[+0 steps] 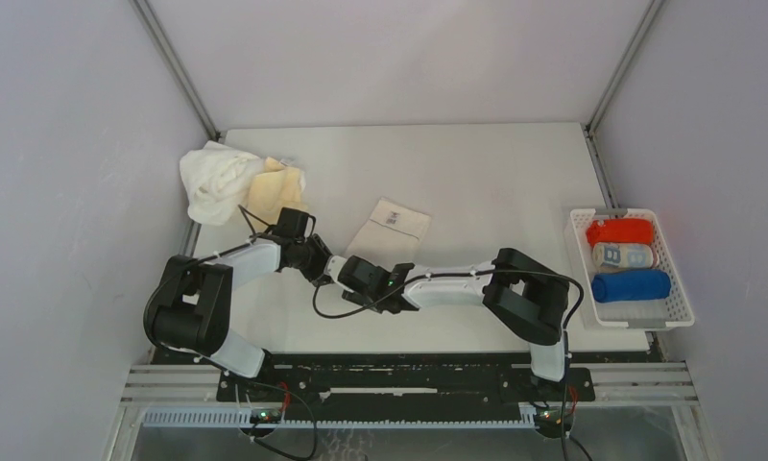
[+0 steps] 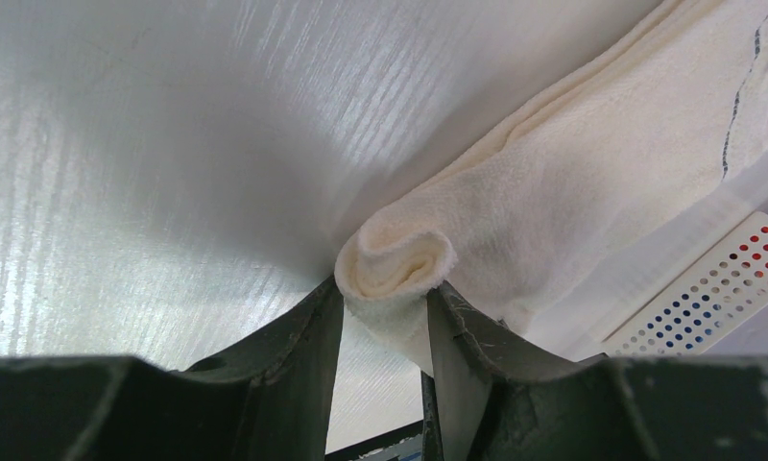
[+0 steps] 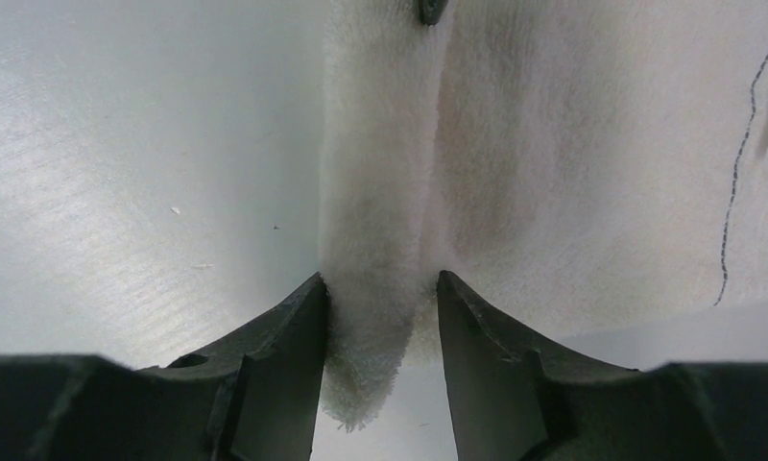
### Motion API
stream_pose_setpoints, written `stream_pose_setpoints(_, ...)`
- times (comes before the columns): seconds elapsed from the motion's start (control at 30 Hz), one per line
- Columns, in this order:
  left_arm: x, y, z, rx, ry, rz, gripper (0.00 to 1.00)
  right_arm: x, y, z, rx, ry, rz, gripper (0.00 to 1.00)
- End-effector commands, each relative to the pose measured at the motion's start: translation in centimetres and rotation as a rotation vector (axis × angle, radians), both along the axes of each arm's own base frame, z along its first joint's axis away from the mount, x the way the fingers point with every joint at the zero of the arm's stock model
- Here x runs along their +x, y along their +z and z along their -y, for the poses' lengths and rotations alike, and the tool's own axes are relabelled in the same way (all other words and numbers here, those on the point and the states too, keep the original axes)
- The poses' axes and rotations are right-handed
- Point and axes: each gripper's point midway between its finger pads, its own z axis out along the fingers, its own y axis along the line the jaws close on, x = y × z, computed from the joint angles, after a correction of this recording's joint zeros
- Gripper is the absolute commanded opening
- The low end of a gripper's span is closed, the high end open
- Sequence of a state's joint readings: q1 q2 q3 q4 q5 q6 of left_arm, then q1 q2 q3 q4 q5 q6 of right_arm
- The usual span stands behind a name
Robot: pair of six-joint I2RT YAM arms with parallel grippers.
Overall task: Roll the towels
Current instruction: Roll the towel at the center of the board.
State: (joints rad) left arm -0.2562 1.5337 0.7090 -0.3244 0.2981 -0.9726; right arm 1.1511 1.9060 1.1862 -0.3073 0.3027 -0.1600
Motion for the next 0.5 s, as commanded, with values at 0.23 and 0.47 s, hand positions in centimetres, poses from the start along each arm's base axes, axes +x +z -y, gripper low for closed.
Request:
stream_pose_setpoints(0.23, -3.2, -3.3, -2.9, 0.176, -0.020, -0.122, 0.45, -2.5, 0.7, -0.4, 0.131, 0.015, -0.235, 0.47)
stream_pose_setpoints(0.47, -3.2, -3.3, -3.0, 0.177, -0.019, -0.123, 0.45, -2.6, 2.8, -1.0, 0.325, -0.040, -0.437, 0.42)
